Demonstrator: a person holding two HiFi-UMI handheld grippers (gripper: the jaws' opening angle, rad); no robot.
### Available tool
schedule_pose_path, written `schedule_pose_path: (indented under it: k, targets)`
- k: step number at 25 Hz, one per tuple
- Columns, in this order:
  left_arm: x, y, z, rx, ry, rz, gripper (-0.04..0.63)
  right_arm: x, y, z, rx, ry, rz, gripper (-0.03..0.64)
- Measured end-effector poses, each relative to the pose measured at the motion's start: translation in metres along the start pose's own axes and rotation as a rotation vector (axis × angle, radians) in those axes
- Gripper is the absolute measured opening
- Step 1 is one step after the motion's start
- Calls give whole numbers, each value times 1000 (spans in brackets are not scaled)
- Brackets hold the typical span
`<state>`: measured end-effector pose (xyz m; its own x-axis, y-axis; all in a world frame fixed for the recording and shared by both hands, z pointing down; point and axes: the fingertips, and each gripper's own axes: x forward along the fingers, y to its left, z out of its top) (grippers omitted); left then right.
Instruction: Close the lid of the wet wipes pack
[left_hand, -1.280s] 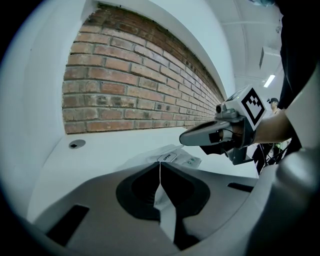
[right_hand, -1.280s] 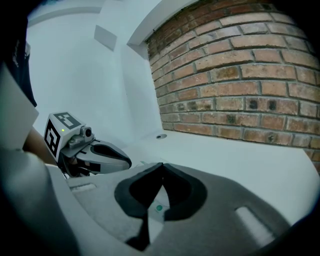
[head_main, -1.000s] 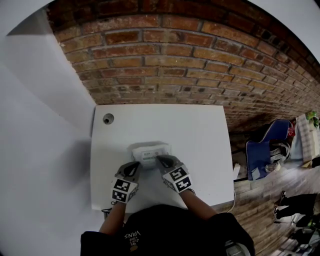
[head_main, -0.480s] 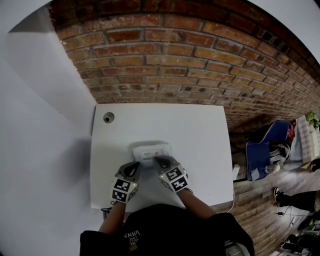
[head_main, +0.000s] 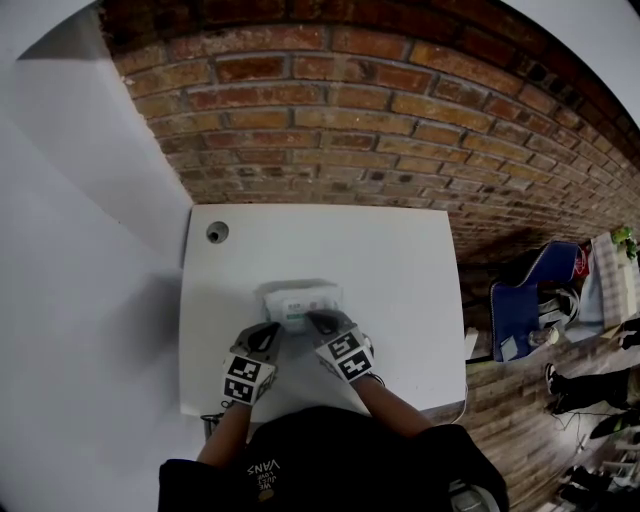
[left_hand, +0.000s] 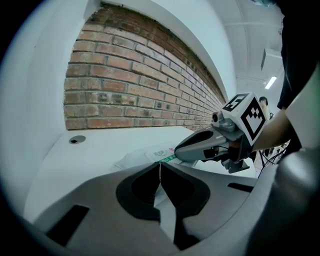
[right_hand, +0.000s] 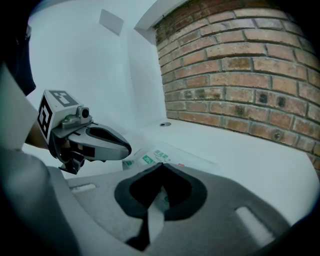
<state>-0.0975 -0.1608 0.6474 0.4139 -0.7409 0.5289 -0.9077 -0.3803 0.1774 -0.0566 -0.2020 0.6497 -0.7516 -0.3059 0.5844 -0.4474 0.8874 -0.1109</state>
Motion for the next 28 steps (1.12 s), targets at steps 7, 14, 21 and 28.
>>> schedule_pose_path:
  k: [7,14,21,28]
  targets:
    - [2,0,-2,-4,-2,-4,0,5,2,-4,-135,71,-25,-2]
    - [2,-1,-3,-8,-1,-5,0,7,3,-4,-192,125,-38,-1]
    - [2,-1,-5,-17,-3,-5,0,9,3,-5,-172,144,-30,0]
    - [2,-2,-7,-28,-3,-5,0,10,2,-6,-166,165,-19,0]
